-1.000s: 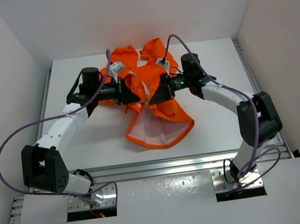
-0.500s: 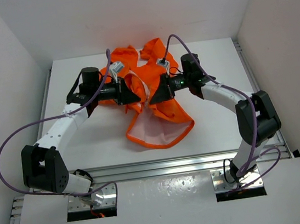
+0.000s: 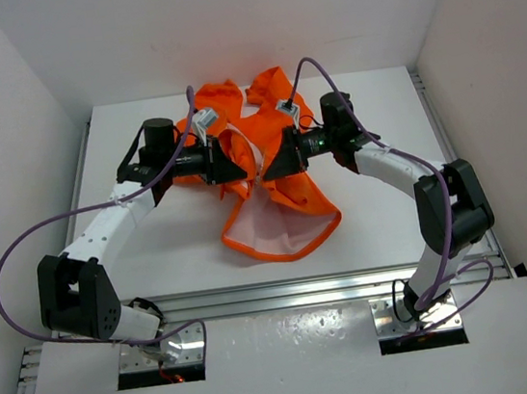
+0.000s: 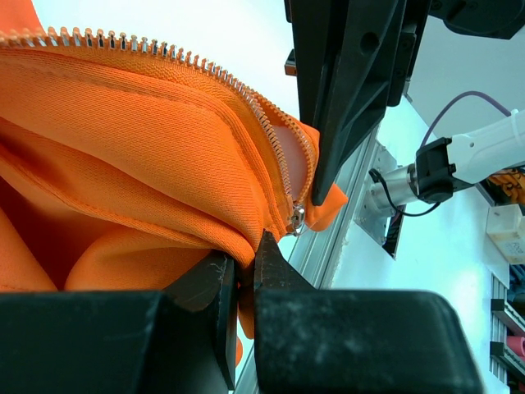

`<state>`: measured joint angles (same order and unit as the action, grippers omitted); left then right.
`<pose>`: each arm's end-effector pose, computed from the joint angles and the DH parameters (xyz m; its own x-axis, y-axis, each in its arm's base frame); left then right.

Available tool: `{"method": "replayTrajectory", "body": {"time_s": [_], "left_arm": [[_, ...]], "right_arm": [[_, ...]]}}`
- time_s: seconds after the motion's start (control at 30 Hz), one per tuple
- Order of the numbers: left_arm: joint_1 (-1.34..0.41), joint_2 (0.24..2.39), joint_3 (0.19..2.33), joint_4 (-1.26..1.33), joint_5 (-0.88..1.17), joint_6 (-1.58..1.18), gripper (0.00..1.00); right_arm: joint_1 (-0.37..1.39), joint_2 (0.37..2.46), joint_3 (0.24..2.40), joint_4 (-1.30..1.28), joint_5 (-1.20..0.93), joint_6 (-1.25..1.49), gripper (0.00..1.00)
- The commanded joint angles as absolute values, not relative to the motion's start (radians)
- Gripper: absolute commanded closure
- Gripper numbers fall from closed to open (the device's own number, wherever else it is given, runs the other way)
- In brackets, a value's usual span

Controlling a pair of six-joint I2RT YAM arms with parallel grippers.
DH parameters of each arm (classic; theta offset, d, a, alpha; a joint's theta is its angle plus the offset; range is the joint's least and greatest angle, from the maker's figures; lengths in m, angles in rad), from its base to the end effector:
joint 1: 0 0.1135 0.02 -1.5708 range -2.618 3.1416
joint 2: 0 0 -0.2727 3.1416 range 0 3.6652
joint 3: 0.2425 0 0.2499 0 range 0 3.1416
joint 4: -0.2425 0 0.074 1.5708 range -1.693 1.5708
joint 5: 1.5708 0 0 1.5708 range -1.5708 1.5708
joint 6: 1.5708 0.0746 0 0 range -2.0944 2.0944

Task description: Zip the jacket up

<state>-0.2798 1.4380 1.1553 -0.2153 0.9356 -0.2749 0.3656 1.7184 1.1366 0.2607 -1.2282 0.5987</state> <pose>0.3078 -0.1509 0.3173 -0.6708 0.0252 -0.7412 0.6873 0.3967 -0.6085 0.3389 0.2050 0.2688 -0.7816 -0.0965 -0.6163 -0.6226 0.0588 0.7803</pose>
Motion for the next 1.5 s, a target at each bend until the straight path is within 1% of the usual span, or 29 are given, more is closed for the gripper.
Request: {"method": "replayTrajectory", "body": {"time_s": [0.0, 0.5, 0.83, 1.03, 1.27, 1.47], "left_arm": [[-0.281, 1.419, 1.172, -0.141, 0.965, -0.276, 1.00], [-0.290, 1.428, 1.181, -0.141, 0.965, -0.267, 1.00], [-0.308, 1.410, 1.163, -0.173, 0.965, -0.207, 1.00], [-0.318, 1.390, 1.140, -0.198, 0.956, -0.150, 1.00], [-0.337, 1.347, 1.098, -0.239, 0.902, -0.006, 1.00], [-0.347, 1.295, 1.077, -0.258, 0.882, 0.100, 1.00]], "right_arm": [[0.364, 1.715, 1.157, 0.333, -1.266, 0.612, 1.00], [0.370, 1.715, 1.146, 0.353, -1.267, 0.624, 1.00], [0.370, 1.724, 1.157, 0.362, -1.259, 0.640, 1.00], [0.359, 1.738, 1.160, 0.414, -1.250, 0.698, 1.00], [0.345, 1.750, 1.164, 0.483, -1.249, 0.793, 1.00], [0.339, 1.752, 1.155, 0.494, -1.261, 0.796, 1.00]]}}
